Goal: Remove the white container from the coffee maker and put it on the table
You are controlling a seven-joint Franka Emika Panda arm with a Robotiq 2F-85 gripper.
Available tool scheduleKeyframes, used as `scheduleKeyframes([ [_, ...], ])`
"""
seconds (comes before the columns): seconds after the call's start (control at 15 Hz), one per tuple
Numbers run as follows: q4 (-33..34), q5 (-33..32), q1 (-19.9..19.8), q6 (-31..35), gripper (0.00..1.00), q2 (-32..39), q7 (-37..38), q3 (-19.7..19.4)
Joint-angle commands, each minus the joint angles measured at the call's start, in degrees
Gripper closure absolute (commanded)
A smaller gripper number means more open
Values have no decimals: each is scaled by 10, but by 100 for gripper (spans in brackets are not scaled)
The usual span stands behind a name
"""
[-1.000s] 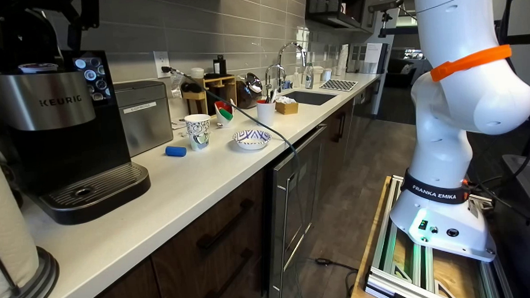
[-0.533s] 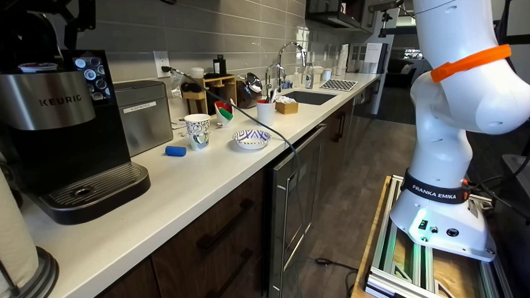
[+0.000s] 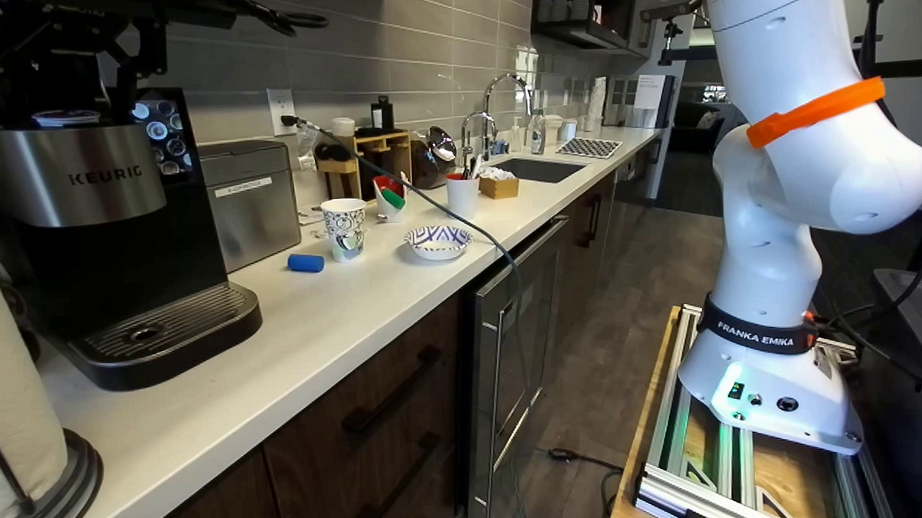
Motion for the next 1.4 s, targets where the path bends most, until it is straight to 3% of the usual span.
scheduleKeyframes([
  [0.0,24,-11,12,-3,8,20,27,-6],
  [0.07,26,-12,12,-3,14,22,30,-7],
  [0.2,28,-12,13,-1,14,26,35,-8],
  [0.47,31,-15,14,2,25,28,42,-10],
  [0.6,35,-18,15,5,44,30,45,-10],
  [0.87,39,-27,19,-1,72,25,44,-11],
  [1.2,38,-38,23,-25,72,1,35,-11],
  [1.33,17,-13,10,-33,72,-23,15,0],
])
